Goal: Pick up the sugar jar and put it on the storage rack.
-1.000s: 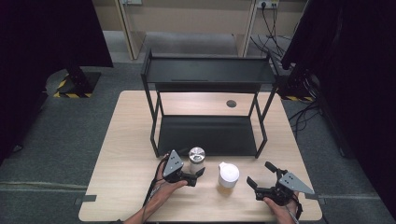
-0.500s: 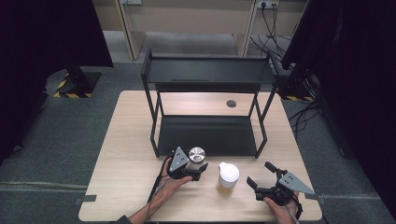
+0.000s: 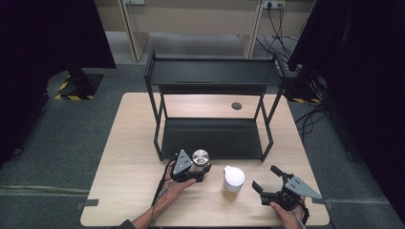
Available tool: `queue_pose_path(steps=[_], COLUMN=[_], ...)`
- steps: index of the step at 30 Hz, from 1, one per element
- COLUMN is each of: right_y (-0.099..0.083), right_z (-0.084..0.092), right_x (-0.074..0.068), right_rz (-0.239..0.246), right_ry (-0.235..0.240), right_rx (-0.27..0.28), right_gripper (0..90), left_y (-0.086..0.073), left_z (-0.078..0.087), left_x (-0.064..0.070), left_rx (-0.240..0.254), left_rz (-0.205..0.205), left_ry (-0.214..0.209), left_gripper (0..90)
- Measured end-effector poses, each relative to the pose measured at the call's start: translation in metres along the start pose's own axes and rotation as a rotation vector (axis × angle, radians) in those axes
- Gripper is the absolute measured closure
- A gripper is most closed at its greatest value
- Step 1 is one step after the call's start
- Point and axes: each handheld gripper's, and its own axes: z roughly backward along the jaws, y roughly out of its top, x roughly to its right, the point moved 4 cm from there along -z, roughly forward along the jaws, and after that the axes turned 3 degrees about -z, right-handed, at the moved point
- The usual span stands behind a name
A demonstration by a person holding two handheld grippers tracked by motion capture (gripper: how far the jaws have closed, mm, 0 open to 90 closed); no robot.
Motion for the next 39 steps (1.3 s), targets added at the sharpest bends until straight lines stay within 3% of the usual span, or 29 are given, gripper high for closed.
queue_pose_path(steps=[10,14,22,31,39], right_y=[0.0,0.0,0.0,0.0,0.0], right_z=[0.001,0.001,0.0,0.0,0.0], right_x=[0.001,0.001,0.001,0.001,0.001], right_rz=[-0.01,-0.006,-0.006,-0.01,-0.011], right_ry=[-0.004,-0.002,-0.002,-0.004,-0.005], right_rx=[0.003,0.004,0.003,0.005,0.006], right_gripper=[0.6,0.6,0.6,0.5,0.6], left_y=[0.012,0.016,0.035,0.051,0.064], left_z=[0.008,0.012,0.026,0.036,0.04], left_x=[0.0,-0.003,-0.006,-0.011,-0.017], left_rx=[0.01,0.026,0.041,0.063,0.052], left_rz=[-0.012,0.011,0.017,0.03,0.038], left_ry=[-0.011,-0.021,-0.012,-0.043,-0.067], left_gripper=[31.0,31.1,31.1,31.1,31.1])
